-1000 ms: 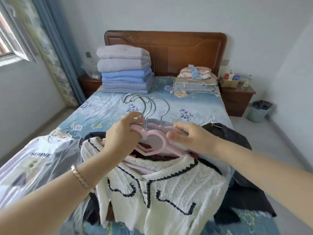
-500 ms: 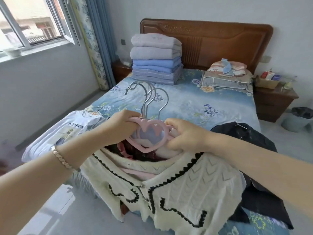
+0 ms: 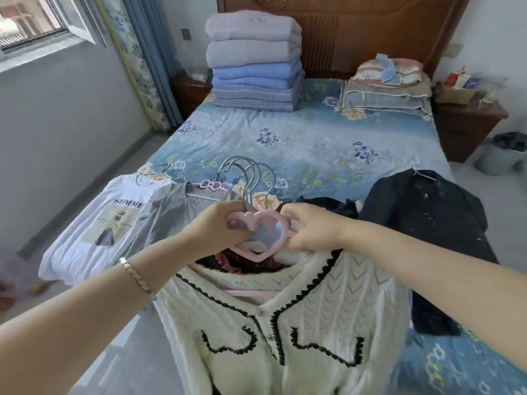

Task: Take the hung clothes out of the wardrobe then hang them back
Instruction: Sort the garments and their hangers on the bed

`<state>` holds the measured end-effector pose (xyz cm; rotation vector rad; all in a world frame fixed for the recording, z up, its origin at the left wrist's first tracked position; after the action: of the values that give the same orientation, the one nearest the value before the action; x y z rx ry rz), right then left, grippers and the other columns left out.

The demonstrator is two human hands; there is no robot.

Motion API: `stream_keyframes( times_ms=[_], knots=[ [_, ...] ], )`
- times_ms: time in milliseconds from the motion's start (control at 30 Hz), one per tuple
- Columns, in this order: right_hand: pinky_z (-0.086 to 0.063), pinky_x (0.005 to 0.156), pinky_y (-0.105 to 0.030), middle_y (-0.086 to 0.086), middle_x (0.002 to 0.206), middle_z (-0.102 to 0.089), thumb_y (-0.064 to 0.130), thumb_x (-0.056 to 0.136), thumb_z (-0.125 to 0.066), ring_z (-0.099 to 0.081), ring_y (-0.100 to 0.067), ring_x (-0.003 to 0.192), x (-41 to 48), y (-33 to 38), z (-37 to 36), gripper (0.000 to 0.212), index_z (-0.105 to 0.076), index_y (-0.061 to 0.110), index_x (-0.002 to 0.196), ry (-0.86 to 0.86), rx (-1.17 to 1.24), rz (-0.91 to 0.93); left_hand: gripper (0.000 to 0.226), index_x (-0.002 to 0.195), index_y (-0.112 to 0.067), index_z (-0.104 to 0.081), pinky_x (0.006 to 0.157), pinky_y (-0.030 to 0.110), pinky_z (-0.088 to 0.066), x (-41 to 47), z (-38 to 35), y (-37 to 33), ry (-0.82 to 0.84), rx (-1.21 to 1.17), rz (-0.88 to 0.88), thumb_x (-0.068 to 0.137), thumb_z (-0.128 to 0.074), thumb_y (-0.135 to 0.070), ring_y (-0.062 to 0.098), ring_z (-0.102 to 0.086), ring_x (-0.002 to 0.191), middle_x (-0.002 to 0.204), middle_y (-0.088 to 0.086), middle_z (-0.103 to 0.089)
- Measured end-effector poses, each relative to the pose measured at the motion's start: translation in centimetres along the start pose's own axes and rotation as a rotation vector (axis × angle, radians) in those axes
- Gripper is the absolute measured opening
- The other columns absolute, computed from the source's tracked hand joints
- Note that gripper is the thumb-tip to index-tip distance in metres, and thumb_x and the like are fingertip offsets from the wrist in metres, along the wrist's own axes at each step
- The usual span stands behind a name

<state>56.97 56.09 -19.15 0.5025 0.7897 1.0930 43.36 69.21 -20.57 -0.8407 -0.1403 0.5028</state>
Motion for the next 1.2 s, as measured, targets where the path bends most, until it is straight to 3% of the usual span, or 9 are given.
stream_keyframes(
  times_ms=[100, 267, 433, 533, 600, 700, 800, 967, 1200],
  knots=[
    [-0.025, 0.052, -0.018, 0.007, 0.069, -0.034, -0.001, 0.082, -0.054, -0.031, -0.009, 0.06, 2.2, -1.0, -1.2, 0.038, -0.029, 0.025, 0.069, -0.023, -0.046, 0.005, 0.015, 0.076, -0.028, -0.068, 0.067, 0.035, -0.05, 2.9, -0.9, 2.2, -0.042, 0.058, 0.078, 0.066, -0.061, -0.019, 0.023, -0.062, 0.07, 0.073, 0.002, -0.068],
    [-0.037, 0.062, -0.034, 0.003, 0.092, -0.036, 0.015, 0.085, -0.059, -0.045, -0.02, 0.075, 5.8, -3.8, -2.4, 0.037, -0.023, 0.018, 0.089, -0.027, -0.281, -0.07, 0.016, 0.087, -0.007, -0.063, 0.066, 0.038, -0.048, 6.7, -3.6, 5.2, -0.094, 0.152, 0.081, 0.071, -0.064, -0.005, 0.029, -0.061, 0.076, 0.078, 0.007, -0.068],
    [-0.03, 0.053, -0.03, 0.002, 0.095, -0.033, 0.016, 0.083, -0.058, -0.046, -0.024, 0.075, 10.8, -8.2, -1.2, 0.035, -0.024, 0.017, 0.09, -0.005, -0.335, -0.102, 0.008, 0.076, -0.001, -0.059, 0.057, 0.032, -0.039, 13.5, -6.0, 7.9, -0.087, 0.202, 0.043, 0.07, -0.063, 0.003, 0.027, -0.052, 0.069, 0.07, 0.003, -0.058],
    [-0.035, 0.06, -0.024, 0.008, 0.085, -0.041, 0.019, 0.079, -0.067, -0.045, -0.012, 0.07, 14.2, -13.3, 2.1, 0.039, -0.031, 0.024, 0.094, 0.086, -0.092, -0.096, 0.008, 0.076, 0.002, -0.062, 0.056, 0.034, -0.04, 18.8, -8.2, 9.4, -0.099, 0.154, 0.106, 0.069, -0.064, 0.002, 0.029, -0.053, 0.068, 0.068, 0.005, -0.059],
    [-0.04, 0.068, -0.016, 0.015, 0.1, -0.051, 0.024, 0.076, -0.074, -0.053, -0.001, 0.083, 16.8, -17.5, 5.5, 0.045, -0.039, 0.035, 0.102, 0.179, 0.29, -0.187, 0.009, 0.078, 0.001, -0.064, 0.058, 0.035, -0.043, 22.9, -9.7, 10.6, -0.107, 0.138, 0.165, 0.07, -0.064, 0.002, 0.028, -0.056, 0.07, 0.07, 0.008, -0.063],
    [-0.05, 0.085, -0.031, -0.004, 0.117, -0.059, 0.019, 0.088, -0.063, -0.062, -0.014, 0.096, 22.2, -26.6, 9.0, 0.026, -0.047, 0.026, 0.107, -0.122, 0.661, -0.394, 0.015, 0.063, -0.005, -0.054, 0.049, 0.018, -0.031, 28.8, -12.2, 12.7, -0.121, 0.145, 0.197, 0.07, -0.058, 0.008, 0.018, -0.045, 0.059, 0.059, -0.001, -0.052],
    [-0.047, 0.091, -0.039, -0.009, 0.115, -0.06, 0.014, 0.09, -0.052, -0.062, -0.027, 0.1, 27.7, -37.2, 10.0, 0.014, -0.058, 0.01, 0.103, -0.366, 0.317, -0.708, 0.031, 0.055, -0.016, -0.046, 0.051, 0.018, -0.033, 33.4, -15.3, 15.2, -0.07, 0.136, 0.204, 0.068, -0.053, 0.011, 0.011, -0.04, 0.055, 0.057, -0.003, -0.049],
    [-0.041, 0.1, -0.034, -0.011, 0.127, -0.059, 0.006, 0.09, -0.048, -0.051, -0.03, 0.12, 34.4, -49.7, 8.8, 0.03, -0.063, 0.008, 0.115, -0.255, -0.049, -0.834, 0.022, 0.061, -0.004, -0.056, 0.056, 0.033, -0.039, 38.9, -20.1, 19.8, -0.03, 0.114, 0.241, 0.055, -0.036, -0.011, 0.021, -0.047, 0.059, 0.059, 0.005, -0.054],
    [-0.043, 0.093, -0.036, -0.008, 0.126, -0.055, 0.02, 0.095, -0.044, -0.052, -0.028, 0.115, 40.9, -57.0, 3.3, 0.028, -0.054, 0.014, 0.121, 0.068, -0.38, -0.744, 0.025, 0.051, -0.021, -0.029, 0.049, 0.022, -0.025, 44.7, -24.0, 24.8, -0.047, 0.146, 0.259, 0.059, -0.048, -0.009, 0.01, -0.03, 0.049, 0.049, -0.002, -0.034]
  ],
)
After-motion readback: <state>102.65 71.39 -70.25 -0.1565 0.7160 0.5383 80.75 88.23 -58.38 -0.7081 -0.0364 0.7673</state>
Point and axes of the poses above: each hand's wrist, its own x-axis towards the middle knuckle, its own z-axis out of the back of the hand, y = z × x, the point moved 1 cm from there along x, towards the middle knuckle
